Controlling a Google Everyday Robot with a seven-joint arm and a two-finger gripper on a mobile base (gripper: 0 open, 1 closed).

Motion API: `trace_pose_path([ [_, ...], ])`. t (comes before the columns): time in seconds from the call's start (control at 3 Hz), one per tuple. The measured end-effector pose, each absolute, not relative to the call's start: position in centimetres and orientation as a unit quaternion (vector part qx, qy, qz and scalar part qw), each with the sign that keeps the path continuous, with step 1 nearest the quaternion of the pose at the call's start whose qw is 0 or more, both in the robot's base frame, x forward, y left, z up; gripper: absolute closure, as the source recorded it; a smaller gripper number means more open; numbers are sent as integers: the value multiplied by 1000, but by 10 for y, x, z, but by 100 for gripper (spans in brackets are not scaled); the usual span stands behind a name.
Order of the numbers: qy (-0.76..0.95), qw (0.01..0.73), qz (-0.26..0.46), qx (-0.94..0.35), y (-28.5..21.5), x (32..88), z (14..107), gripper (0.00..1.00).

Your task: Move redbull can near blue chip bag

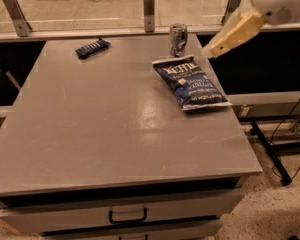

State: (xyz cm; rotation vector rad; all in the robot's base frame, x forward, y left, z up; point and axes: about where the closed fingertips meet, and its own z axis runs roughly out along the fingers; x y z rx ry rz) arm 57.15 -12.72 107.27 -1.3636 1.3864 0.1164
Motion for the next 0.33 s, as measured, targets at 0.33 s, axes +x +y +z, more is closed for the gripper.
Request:
trace_pose_path([
  [0.33,567,561,19,-603,-105,537,1115,0],
])
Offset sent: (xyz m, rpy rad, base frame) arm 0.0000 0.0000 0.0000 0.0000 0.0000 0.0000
